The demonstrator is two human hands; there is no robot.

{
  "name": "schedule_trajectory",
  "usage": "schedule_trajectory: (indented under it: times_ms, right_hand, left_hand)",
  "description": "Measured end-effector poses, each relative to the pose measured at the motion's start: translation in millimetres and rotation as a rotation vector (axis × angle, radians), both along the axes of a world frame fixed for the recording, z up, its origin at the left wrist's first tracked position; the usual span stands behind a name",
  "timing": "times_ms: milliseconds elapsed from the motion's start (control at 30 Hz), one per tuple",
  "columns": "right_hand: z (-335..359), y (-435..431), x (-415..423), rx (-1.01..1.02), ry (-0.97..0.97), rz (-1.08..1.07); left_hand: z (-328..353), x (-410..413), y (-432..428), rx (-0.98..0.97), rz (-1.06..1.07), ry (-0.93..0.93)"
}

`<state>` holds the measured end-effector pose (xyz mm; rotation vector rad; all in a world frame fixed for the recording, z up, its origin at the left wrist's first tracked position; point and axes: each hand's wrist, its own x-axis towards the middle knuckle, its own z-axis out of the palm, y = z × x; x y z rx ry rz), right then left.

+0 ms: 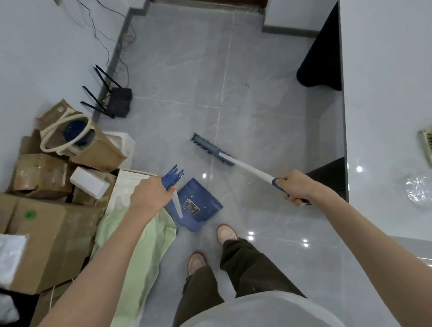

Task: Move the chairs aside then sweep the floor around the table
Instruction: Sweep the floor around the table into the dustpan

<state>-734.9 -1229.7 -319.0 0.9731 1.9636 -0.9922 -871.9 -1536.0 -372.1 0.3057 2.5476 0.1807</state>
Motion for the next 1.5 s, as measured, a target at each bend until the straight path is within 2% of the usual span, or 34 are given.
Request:
schedule_trajectory:
  times_ms: [133, 267, 367, 433, 567, 767, 867, 967, 1067, 1200, 1500]
  right_hand:
    - [-22.1, 1.4, 34.1, 0.220, 0.001, -0.005]
    - [-36.5, -8.4, 58.7, 0.291, -0.082, -0.103]
    - [-38.9, -9.3, 69.4, 0.225, -0.154, -0.353]
    - [-47.7, -6.2, 77.0, 0.145, -0.181, -0.394]
    - [-48.5, -20.4, 82.0, 0.147, -0.198, -0.212]
    - [-34.2, -57.1, 71.8, -0.030, -0.199, -0.042]
    - [-23.4, -66.1, 69.1, -0.094, -0.191, -0.055]
    - [-4.1, -63.5, 74.0, -0.222, -0.170, -0.263]
    - [14.2, -57.1, 79.2, -0.257, -0.135, -0.330]
    - [18.0, -65.8, 96.8, -0.207, -0.084, -0.387]
    - [-35.2, -95.4, 120.7, 0.137, -0.052, -0.369]
  left_hand:
    - [4.5, 0.7, 6.3, -0.007, -0.144, 0.033]
    - [1.2, 1.4, 13.9, 0.021, -0.151, 0.029]
    - [2.2, 1.4, 24.1, 0.017, -0.191, 0.030]
    - [0.3, 2.3, 28.0, 0.009, -0.217, 0.033]
    - [2.4, 7.0, 37.0, 0.032, -0.201, 0.034]
    - [5.5, 6.5, 49.3, 0.086, -0.199, 0.027]
    - [8.1, 7.0, 50.6, 0.086, -0.208, 0.040]
    - [9.2, 8.1, 46.9, 0.068, -0.220, 0.045]
    - [10.9, 5.4, 42.1, 0.081, -0.220, 0.032]
    - [9.5, 7.7, 27.9, 0.089, -0.255, 0.011]
    - [5.8, 23.3, -6.1, 0.118, -0.332, -0.023]
